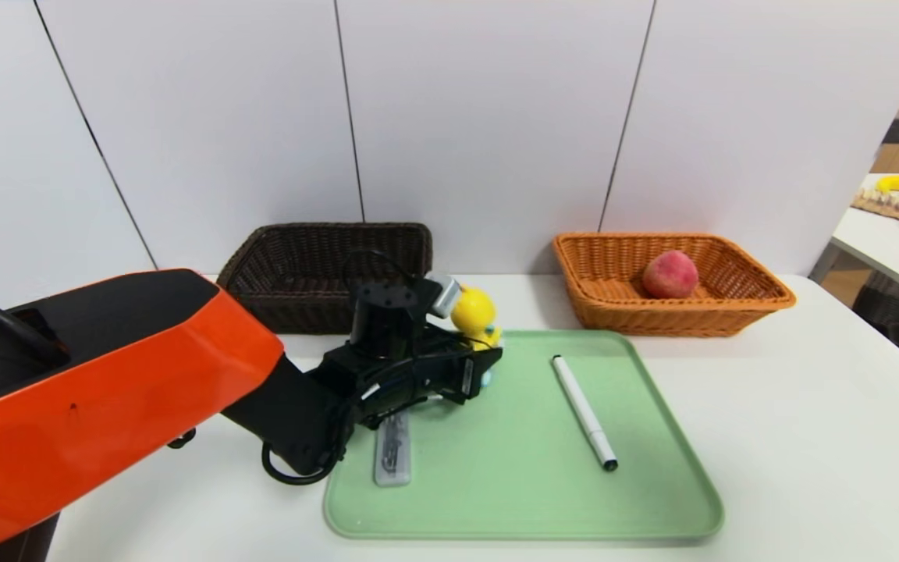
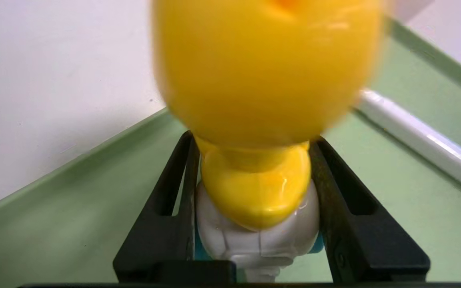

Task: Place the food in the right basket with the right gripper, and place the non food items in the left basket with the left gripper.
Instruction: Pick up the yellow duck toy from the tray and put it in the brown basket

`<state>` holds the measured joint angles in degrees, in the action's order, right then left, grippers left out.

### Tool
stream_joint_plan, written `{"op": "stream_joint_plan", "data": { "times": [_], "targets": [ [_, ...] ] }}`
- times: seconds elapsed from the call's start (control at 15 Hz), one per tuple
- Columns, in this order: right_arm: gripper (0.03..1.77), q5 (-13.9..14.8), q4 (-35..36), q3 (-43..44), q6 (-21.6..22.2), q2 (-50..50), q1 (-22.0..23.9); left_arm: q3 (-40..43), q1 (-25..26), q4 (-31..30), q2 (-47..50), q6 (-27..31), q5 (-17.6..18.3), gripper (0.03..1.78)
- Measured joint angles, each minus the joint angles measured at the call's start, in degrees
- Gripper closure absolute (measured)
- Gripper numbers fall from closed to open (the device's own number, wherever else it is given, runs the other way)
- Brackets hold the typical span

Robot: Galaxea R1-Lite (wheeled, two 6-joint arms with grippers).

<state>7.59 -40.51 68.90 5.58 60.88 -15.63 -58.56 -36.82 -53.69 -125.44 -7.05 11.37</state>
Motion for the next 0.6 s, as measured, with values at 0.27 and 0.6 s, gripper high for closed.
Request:
{"op": "stream_joint_plan", "data": {
  "times": [0.27, 0.6],
  "targets": [
    [0.1, 0.01, 0.05, -0.82, 0.09, -0.05, 0.0, -0.23, -1.63, 3.22, 3.54, -0.02, -0.16, 1.11],
    [0.1, 0.0, 0.02, -1.29, 0.15, -0.24, 0.0, -0.2, -2.1, 3.5, 5.66, -0.06, -0.27, 1.11]
  ]
}}
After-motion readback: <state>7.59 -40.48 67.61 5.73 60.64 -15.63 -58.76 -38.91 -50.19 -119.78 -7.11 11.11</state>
